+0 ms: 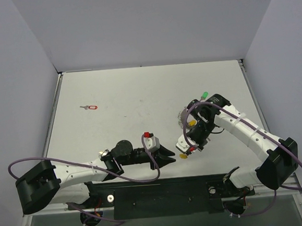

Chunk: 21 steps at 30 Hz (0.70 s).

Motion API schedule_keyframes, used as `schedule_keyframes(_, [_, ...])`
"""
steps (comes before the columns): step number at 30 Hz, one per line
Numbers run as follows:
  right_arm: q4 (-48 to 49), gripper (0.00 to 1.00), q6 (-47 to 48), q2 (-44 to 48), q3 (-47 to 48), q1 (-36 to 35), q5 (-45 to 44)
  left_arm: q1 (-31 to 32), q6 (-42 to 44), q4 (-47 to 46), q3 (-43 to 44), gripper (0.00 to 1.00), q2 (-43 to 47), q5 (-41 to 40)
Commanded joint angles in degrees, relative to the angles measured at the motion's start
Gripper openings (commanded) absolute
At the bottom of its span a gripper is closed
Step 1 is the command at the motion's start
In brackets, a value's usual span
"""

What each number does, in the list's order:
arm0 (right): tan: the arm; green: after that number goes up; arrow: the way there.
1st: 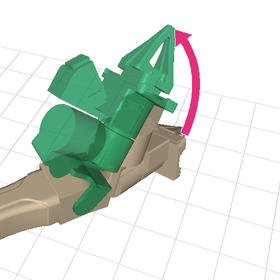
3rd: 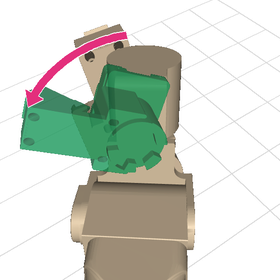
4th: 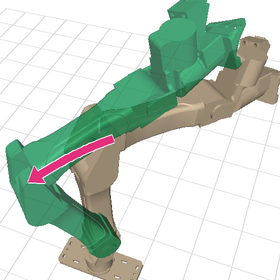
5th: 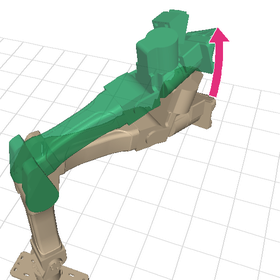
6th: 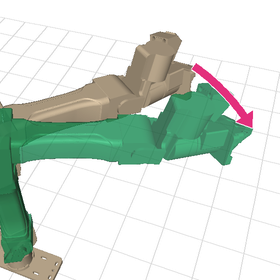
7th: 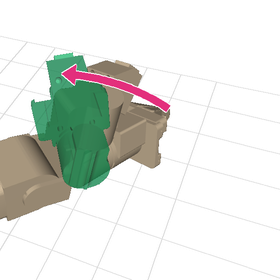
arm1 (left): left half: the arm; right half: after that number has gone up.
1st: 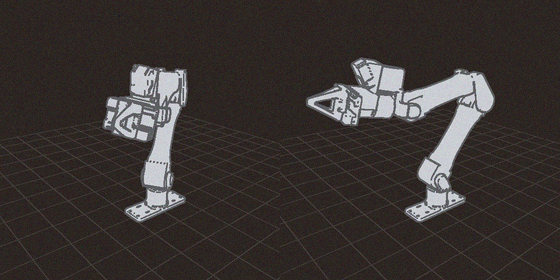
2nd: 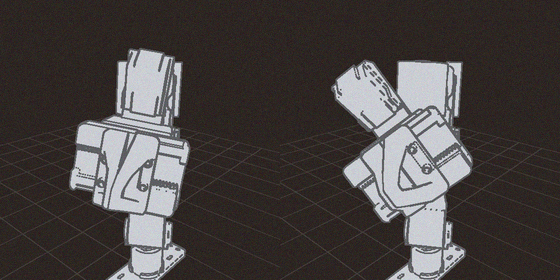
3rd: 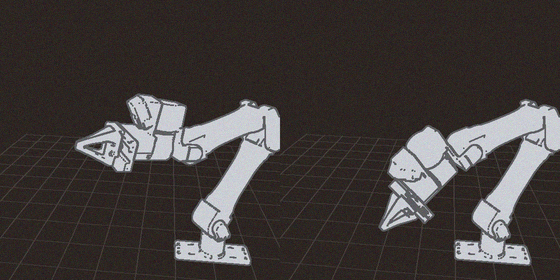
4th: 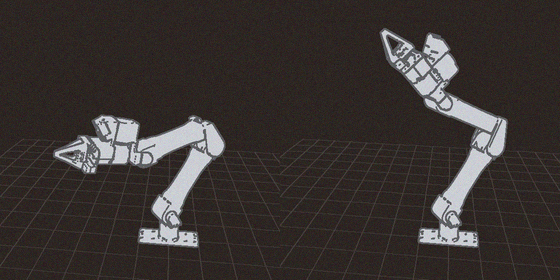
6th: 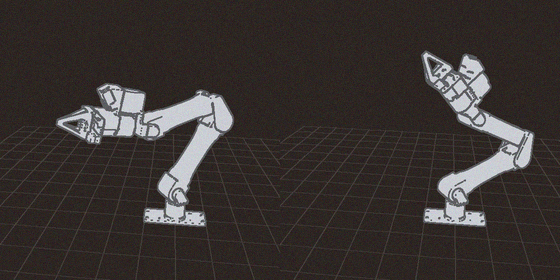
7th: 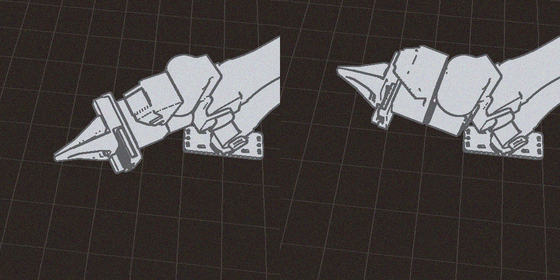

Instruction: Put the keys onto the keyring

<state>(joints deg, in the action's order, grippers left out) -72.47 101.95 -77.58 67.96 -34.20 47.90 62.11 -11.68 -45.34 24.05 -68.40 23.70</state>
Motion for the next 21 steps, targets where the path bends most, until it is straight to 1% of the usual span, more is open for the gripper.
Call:
schedule_keyframes(1, [-14.4, 0.0, 9.8, 2.1, 1.6, 0.6, 4.3, 3.1, 2.5, -6.0, 2.7, 0.38, -2.9, -1.6])
schedule_keyframes(5, [-15.3, 0.0, 11.4, 2.1, 1.5, 0.9, 5.1, 5.5, 4.4, -6.2, 3.7, 0.38, -4.5, -4.7])
schedule_keyframes(12, [-15.3, 0.0, 12.0, 1.8, 0.7, 1.1, 6.2, 7.7, 6.6, -5.6, 4.1, 0.37, -5.5, -13.2])
schedule_keyframes(16, [-14.8, 0.0, 10.0, 1.3, 0.6, 1.8, 8.0, 8.6, 7.7, -4.9, 4.8, 0.35, -6.0, -15.7])
schedule_keyframes(21, [-13.0, 0.0, 5.0, 1.3, 0.4, 1.9, 8.9, 9.2, 8.0, -4.9, 4.9, 0.35, -6.1, -18.1])
